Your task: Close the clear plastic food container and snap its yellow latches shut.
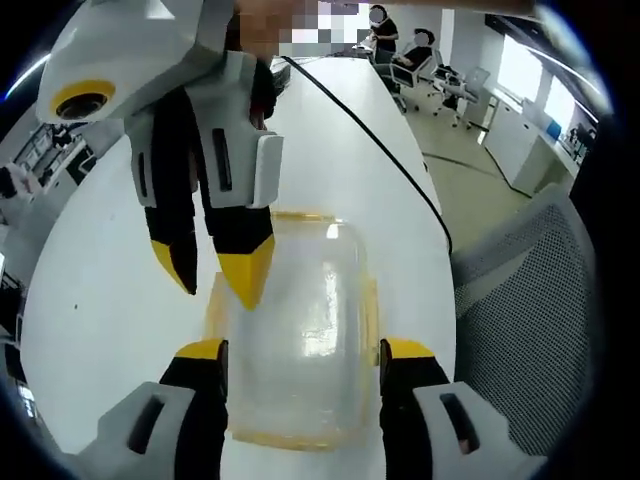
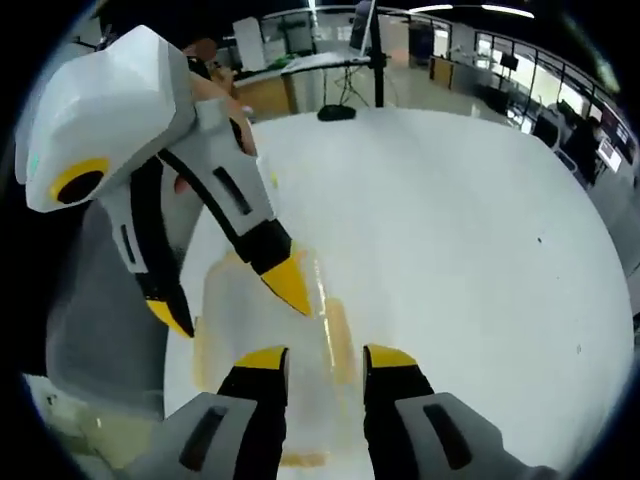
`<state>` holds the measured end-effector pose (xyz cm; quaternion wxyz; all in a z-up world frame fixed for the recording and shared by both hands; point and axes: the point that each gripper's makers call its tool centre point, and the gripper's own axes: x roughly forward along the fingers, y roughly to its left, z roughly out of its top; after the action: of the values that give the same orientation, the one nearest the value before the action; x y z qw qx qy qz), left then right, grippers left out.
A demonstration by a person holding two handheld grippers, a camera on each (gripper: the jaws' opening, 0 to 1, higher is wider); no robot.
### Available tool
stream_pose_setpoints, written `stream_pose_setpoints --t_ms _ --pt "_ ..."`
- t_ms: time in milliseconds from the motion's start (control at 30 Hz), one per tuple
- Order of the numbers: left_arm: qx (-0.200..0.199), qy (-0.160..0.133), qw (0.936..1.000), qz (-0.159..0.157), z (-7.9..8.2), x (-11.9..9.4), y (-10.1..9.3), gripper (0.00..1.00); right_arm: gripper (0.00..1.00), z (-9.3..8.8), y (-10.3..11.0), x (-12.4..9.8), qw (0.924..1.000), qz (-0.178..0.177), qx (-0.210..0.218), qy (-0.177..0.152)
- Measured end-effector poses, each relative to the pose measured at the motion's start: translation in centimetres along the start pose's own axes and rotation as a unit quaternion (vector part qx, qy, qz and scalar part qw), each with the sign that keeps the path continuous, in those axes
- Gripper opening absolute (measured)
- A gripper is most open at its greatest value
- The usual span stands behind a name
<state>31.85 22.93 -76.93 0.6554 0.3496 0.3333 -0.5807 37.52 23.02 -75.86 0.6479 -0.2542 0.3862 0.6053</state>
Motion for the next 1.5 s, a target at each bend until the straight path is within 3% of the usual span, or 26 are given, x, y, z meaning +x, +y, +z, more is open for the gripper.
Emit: stream_pose_setpoints --t_ms 67,167,300,433,500,833,1067,1200,1500 --pt "0.0 -0.001 1.0 0.0 0.1 0.0 0.0 0.61 0.28 -0.5 -0.1 0.0 0.9998 -0.002 0.007 0.017" --pt "-0.002 -0.001 1.0 0.0 0.1 0.0 0.0 0.61 0.28 -1.7 -0.2 0.3 0.9989 -0.005 -0.018 0.044" --pt "-0.002 0.0 1.0 0.0 0.1 0.0 0.1 0.61 0.25 -0.8 -0.4 0.3 0.9993 -0.005 -0.016 0.032" --pt "-0.004 0.001 1.0 0.0 0.2 0.0 0.1 0.61 0.34 -0.4 -0.5 0.6 0.9995 0.001 0.016 0.026" --pt "-0.009 0.0 1.0 -0.001 0.2 0.0 0.2 0.61 0.37 -0.9 0.2 0.5 0.9979 0.027 0.042 0.043" --pt "-0.026 -0.003 0.9996 0.002 0.6 0.1 0.2 0.62 0.39 -1.6 0.7 1.0 0.9964 0.05 0.038 0.056" --pt "-0.015 -0.001 0.9998 0.012 0.8 0.6 0.0 0.66 0.39 -1.6 0.7 1.2 0.996 0.057 0.043 0.055" --pt "0.013 0.007 0.9997 0.022 0.6 0.9 -0.2 0.68 0.38 -1.5 0.7 1.3 0.9958 0.058 0.045 0.054" --pt "0.007 0.006 0.9994 0.033 0.7 0.9 0.1 0.65 0.38 -1.4 0.7 1.5 0.9956 0.063 0.045 0.053"
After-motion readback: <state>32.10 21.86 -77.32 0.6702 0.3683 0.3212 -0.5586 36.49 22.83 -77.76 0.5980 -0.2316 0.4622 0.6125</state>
